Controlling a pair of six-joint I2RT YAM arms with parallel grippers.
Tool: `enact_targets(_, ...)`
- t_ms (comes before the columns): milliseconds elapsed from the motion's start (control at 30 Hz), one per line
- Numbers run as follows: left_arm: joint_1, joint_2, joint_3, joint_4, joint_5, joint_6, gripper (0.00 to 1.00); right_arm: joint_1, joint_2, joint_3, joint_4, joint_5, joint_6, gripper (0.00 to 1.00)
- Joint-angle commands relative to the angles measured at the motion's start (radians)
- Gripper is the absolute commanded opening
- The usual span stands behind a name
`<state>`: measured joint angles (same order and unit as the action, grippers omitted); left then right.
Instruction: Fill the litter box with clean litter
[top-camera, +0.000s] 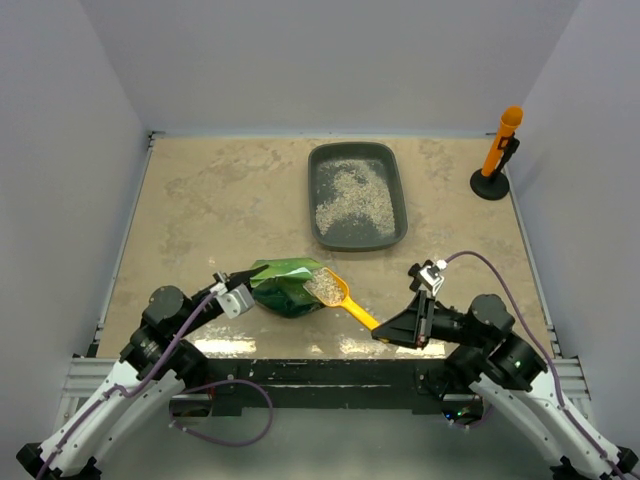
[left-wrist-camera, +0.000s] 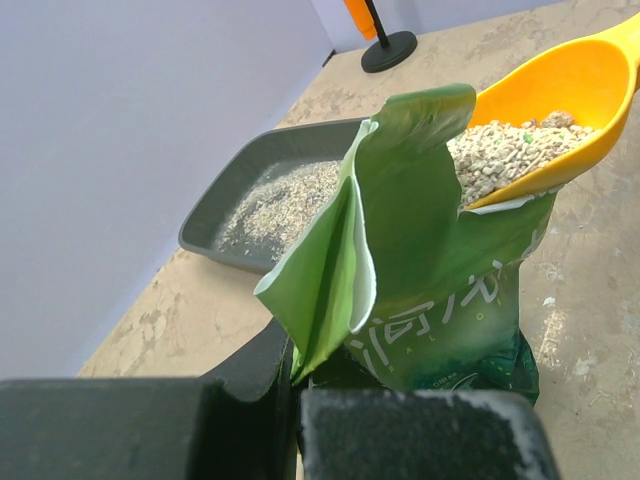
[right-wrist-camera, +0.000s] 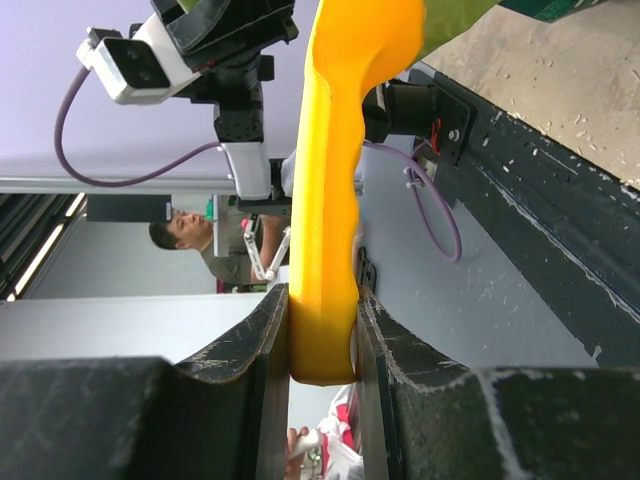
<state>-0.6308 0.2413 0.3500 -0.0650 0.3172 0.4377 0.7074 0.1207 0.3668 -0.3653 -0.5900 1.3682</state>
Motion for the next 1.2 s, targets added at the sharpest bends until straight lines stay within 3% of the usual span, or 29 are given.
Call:
enact_targets(0, 0.002, -0.020, 0.000, 0.096, -0.058, -0.007, 0.00, 0.003, -0.059, 0.004, -0.052, 0.018, -0.001, 0.00)
enact_targets(467, 0.002, -0.030, -0.002, 0.106, -0.101, -0.010, 0.00, 0.003, -0.116, 0.006, -0.159, 0.001, -0.026, 0.00)
enact_targets(1167, 0.002, -0.036, 0.001, 0.100, -0.199, -0.014, 0.00, 0.003, -0.141, 0.098, -0.155, -0.036, -0.011, 0.00)
